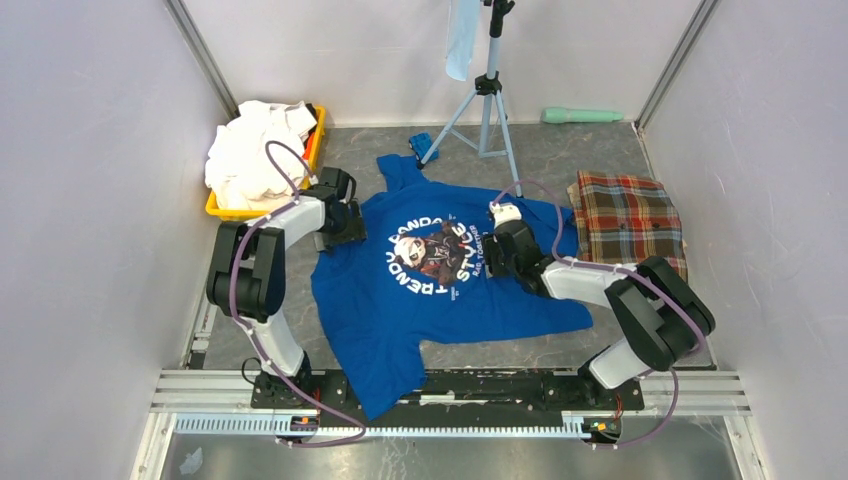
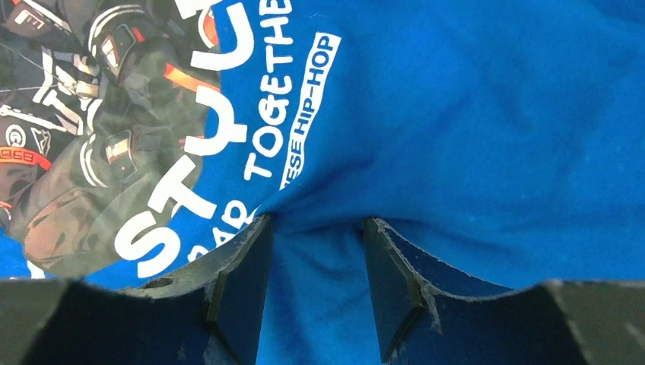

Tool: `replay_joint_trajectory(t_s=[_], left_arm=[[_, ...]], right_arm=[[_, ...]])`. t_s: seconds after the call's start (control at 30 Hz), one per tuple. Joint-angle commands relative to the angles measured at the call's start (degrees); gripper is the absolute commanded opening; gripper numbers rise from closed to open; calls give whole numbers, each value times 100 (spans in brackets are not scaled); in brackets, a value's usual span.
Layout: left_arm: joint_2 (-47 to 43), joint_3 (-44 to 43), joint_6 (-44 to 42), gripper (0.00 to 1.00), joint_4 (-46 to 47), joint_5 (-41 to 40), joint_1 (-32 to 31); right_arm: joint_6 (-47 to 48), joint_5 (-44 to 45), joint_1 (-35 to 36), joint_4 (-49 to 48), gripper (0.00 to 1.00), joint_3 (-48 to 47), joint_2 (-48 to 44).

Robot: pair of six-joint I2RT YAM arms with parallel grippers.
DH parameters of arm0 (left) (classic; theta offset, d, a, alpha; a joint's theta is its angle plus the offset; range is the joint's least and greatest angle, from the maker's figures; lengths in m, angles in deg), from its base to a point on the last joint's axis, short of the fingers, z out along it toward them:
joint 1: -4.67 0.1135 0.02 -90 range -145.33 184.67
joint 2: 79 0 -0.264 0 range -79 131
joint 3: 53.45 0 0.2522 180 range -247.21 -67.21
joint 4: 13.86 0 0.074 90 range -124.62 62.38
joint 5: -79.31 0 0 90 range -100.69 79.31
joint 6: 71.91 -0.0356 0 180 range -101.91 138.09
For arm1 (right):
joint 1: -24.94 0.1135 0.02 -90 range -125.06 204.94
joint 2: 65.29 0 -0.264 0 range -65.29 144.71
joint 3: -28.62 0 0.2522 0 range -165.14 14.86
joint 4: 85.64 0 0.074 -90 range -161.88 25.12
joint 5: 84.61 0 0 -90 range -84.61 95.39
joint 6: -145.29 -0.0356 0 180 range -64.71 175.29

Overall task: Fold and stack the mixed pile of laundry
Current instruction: Flatten out the T-shirt at the center of the board.

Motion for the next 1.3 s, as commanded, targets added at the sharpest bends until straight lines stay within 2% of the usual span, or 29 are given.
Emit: replay_joint_trajectory(t_s=[0.0,0.2,0.3,0.43,0.5,0.67,0.77,0.93,1.03,1.1,1.17,1.27], left_arm=[[298,-18,231,82,330,-239,324],[267,-340,159,82,300,-444,452],[81,-518,166,83,38,-496,410],[-591,-369,189,93,-323,-1135,10],[-913,-354,254,98,-601,-1202,-237],[-1985,-381,229,100,-1517,-1159,-781],[-2776,-342,2,100,-1989,-728,-929],[-4072,187,-696,100,-2088,181,-939],[-4715,817,-943,100,-1776,-47,-947],[-4969,1204,-860,100,-1461,-167,-984],[-4987,1137,-956,100,-1457,88,-988],[-4784,1134,-949,100,-1490,51,-987]], right_arm=[[-117,-178,39,352,53,-443,471],[-142,-203,191,620,54,-872,526],[-50,-6,223,1110,53,-1155,397],[17,592,222,1417,55,-1149,-203],[115,935,204,1627,57,-1254,-382],[257,1287,-273,1893,59,-1497,-450],[262,1452,-761,1957,58,-1750,-248],[498,1833,-1182,2135,55,-2551,584],[645,1877,-1291,2258,52,-3129,1148],[687,1907,-1314,2411,51,-3482,1467],[749,1889,-1312,2488,51,-3729,1728],[821,1940,-1312,2512,51,-3981,2033]])
